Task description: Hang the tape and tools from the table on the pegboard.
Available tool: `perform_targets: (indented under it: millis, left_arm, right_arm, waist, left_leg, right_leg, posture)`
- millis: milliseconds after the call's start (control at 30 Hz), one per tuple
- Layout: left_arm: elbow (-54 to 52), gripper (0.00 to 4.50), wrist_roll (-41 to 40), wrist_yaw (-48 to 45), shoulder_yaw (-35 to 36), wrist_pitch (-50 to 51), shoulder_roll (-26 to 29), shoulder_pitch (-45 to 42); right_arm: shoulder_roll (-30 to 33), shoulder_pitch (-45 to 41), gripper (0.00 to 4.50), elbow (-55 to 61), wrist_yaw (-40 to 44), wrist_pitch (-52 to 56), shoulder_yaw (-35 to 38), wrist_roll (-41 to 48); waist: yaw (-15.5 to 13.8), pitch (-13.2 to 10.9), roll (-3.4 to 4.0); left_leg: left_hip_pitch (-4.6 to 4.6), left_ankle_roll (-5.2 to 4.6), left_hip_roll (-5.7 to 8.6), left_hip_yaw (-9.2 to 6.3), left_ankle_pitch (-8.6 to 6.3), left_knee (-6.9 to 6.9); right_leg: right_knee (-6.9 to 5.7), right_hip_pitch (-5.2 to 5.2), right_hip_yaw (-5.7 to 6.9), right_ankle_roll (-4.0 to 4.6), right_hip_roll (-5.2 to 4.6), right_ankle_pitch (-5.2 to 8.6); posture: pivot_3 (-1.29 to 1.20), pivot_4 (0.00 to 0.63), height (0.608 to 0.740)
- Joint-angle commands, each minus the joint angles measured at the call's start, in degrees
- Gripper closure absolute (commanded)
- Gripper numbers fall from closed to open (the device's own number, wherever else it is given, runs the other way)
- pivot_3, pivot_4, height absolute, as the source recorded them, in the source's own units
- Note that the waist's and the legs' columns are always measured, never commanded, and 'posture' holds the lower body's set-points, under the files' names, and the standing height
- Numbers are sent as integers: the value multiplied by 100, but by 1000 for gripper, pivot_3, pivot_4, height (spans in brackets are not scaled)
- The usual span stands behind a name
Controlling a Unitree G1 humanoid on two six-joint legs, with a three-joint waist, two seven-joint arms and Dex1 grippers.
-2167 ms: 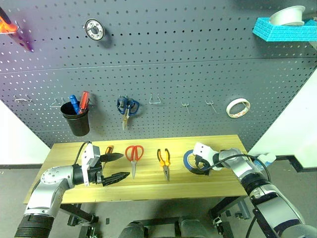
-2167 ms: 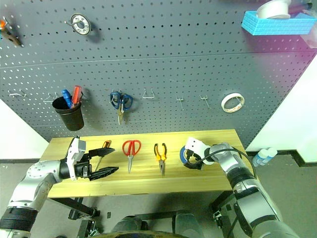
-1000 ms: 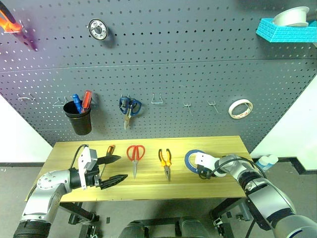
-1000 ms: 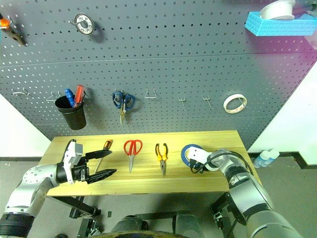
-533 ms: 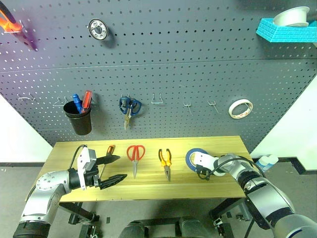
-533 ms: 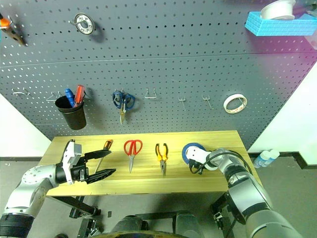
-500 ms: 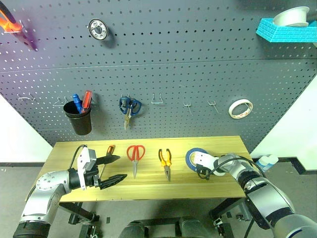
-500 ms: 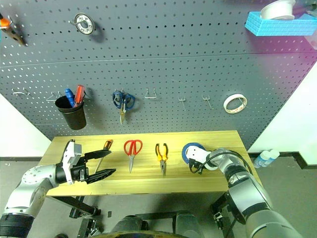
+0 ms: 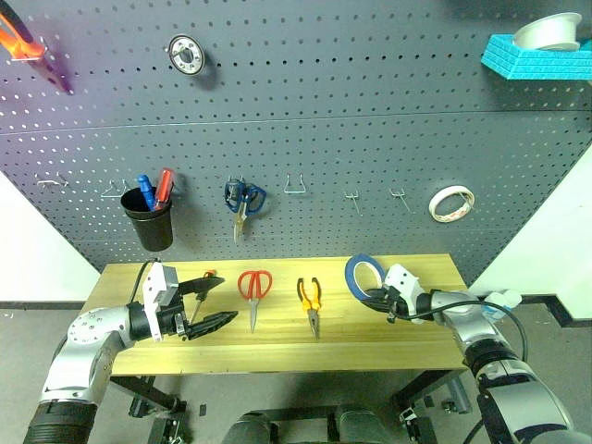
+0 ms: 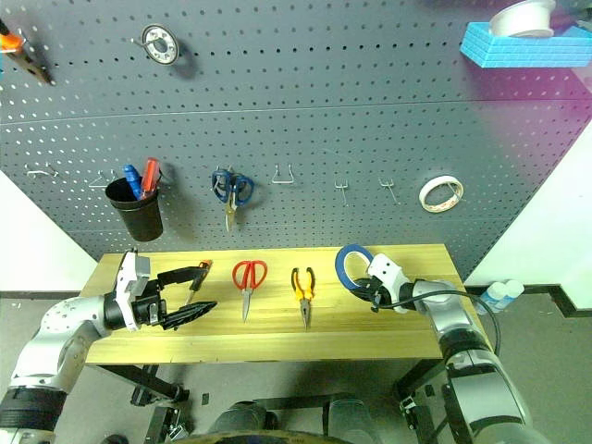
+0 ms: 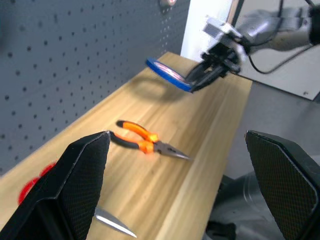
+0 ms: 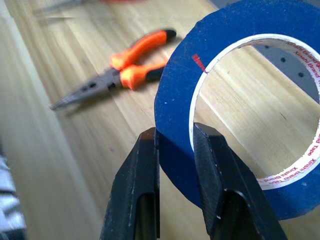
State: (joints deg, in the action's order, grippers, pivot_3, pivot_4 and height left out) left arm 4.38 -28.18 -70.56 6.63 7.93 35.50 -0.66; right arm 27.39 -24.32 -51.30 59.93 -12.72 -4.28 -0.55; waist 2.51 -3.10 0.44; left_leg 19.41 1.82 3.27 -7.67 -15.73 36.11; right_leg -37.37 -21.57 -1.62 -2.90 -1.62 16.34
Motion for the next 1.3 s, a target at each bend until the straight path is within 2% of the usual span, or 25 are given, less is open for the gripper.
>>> perform_targets:
  millis: [33,367,567,1033,1300]
  left_arm:
    - [108,0,-88,-82,135,-123,17,-205]
    - [521,0,-84,-254,148,-250,-15,-504]
    - [835,0,-29,-389,88,-383,-66,-707]
    - [587,0,-28,-338,-46,-138,-91,-918]
    - [400,0,-53,-248,-36,10,-98,-913]
  right_arm:
    - [152,313,3871,936,78,235,395,551]
    - [302,1821,3871,2972,-18,620,1204,1634]
    - [220,2210,3871,3746,-199,912,1510,2153]
    - [196,2244,3871,4859,-591,1613,1894,3060]
    - [220,1813,3871,4542,-869,1482,1812,2791]
  waist:
    - [14,0,0]
    - [3,0,0]
    - [28,-1,0]
    - [43,-1,0]
    - [169,-2,-1]
  left_leg:
    - [-1,0,-1,0,0,0]
    - [3,0,-2,1,0,1]
    - [-1,1,-4,3,-1,2]
    - [4,1,-4,3,-1,1]
    - [4,1,-4,4,-1,1]
  right_leg:
    - [0,0,0,-1,1,0]
    - [3,-1,0,-17,0,9]
    - [3,2,-1,-9,1,19]
    - [7,-1,-1,-20,-1,14]
    - [10,0,-1,-20,-2,13]
  posture:
    - [-55,0,740]
    - [-98,0,740]
    - [-122,0,740]
    - [-156,0,740]
    - [-155,0,740]
